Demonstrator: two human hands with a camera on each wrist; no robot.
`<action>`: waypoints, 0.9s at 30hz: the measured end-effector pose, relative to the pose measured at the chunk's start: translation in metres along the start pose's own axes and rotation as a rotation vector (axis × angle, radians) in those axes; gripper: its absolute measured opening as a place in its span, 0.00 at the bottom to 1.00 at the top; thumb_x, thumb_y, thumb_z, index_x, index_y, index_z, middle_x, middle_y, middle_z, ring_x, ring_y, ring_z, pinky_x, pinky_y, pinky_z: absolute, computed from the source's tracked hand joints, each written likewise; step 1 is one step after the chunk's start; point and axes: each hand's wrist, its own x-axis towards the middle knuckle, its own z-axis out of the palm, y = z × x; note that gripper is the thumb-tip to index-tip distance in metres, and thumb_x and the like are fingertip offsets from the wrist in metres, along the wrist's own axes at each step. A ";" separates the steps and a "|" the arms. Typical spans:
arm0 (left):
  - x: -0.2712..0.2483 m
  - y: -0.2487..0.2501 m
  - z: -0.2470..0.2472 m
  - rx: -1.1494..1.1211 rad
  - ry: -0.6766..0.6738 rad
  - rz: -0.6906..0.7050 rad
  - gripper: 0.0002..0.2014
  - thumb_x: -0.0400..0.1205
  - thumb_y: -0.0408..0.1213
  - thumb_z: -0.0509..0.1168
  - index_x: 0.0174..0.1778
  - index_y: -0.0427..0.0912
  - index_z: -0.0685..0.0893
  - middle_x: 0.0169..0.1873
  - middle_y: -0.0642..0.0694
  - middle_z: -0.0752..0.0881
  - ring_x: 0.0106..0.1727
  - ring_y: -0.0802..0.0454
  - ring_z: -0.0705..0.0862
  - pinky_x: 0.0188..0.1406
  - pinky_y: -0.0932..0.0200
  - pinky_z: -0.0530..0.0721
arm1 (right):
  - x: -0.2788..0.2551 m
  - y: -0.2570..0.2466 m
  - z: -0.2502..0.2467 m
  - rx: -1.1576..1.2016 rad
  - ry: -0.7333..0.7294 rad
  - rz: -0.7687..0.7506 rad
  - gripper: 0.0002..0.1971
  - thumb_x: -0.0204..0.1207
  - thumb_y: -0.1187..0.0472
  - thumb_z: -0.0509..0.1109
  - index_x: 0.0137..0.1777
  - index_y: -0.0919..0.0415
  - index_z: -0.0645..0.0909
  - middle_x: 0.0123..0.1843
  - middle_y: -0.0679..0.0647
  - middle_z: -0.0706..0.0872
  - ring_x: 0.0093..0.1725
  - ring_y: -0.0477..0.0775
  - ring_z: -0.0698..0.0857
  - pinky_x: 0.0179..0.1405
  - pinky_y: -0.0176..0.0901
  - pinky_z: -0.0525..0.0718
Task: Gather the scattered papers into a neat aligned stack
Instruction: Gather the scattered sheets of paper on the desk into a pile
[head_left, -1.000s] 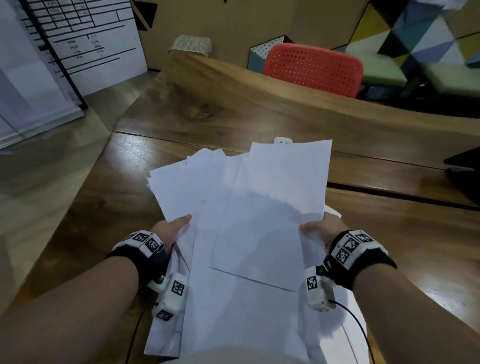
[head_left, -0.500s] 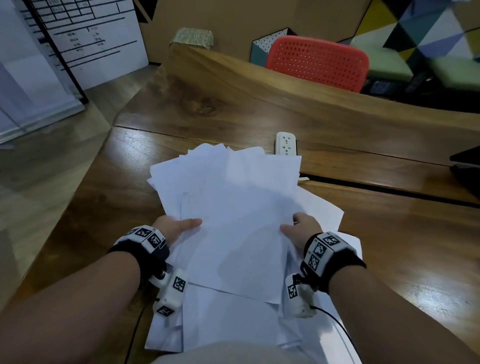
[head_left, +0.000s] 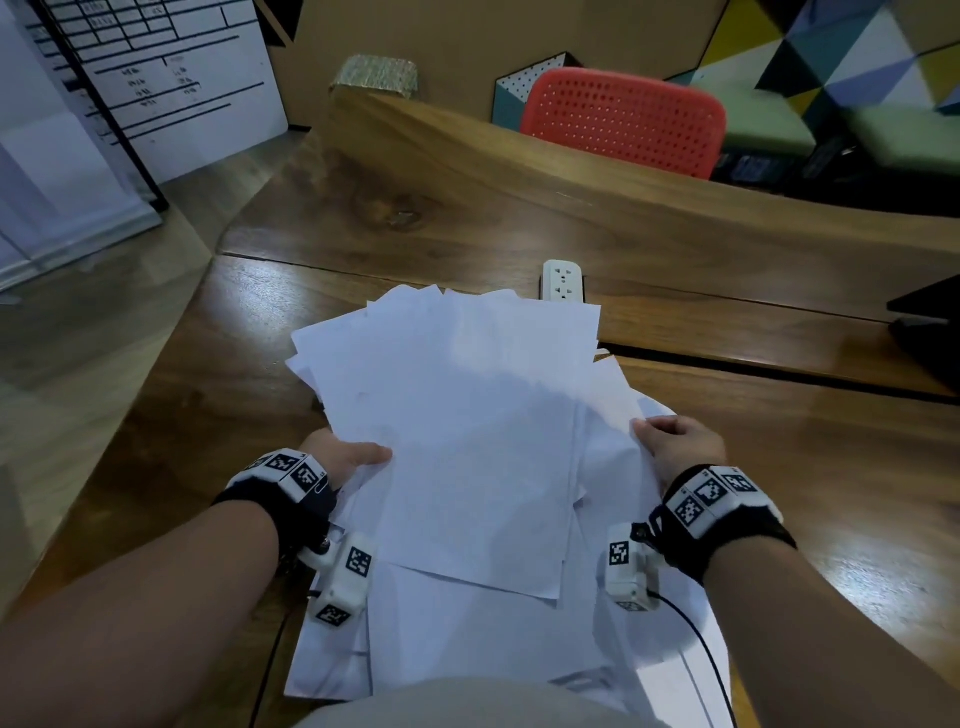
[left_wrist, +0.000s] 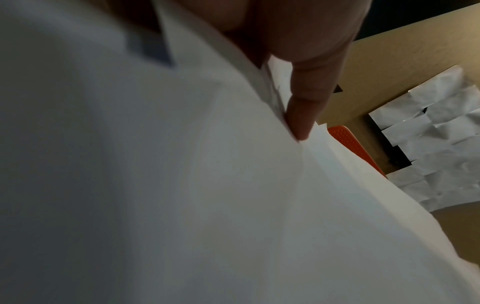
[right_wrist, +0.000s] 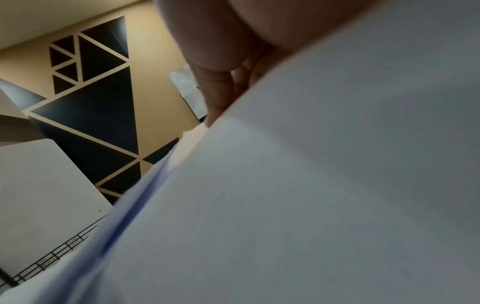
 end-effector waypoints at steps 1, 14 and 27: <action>0.000 0.000 0.000 -0.009 -0.005 0.000 0.25 0.62 0.37 0.81 0.53 0.31 0.85 0.52 0.35 0.88 0.53 0.34 0.86 0.63 0.37 0.81 | -0.001 0.004 0.002 -0.009 0.031 0.003 0.07 0.71 0.56 0.76 0.44 0.58 0.86 0.41 0.53 0.87 0.41 0.55 0.84 0.45 0.42 0.78; -0.003 0.001 0.002 -0.076 -0.024 0.021 0.16 0.67 0.32 0.78 0.49 0.34 0.84 0.52 0.36 0.87 0.56 0.36 0.85 0.66 0.40 0.79 | -0.014 0.013 -0.005 -0.200 -0.488 0.185 0.05 0.71 0.74 0.72 0.42 0.65 0.81 0.30 0.60 0.86 0.30 0.57 0.84 0.32 0.47 0.87; -0.004 0.001 0.002 -0.086 -0.032 0.028 0.11 0.67 0.32 0.78 0.42 0.38 0.84 0.50 0.38 0.87 0.56 0.36 0.85 0.65 0.43 0.79 | -0.010 0.012 0.015 -0.252 -0.316 0.080 0.08 0.71 0.68 0.74 0.46 0.71 0.80 0.33 0.65 0.86 0.34 0.62 0.86 0.41 0.58 0.90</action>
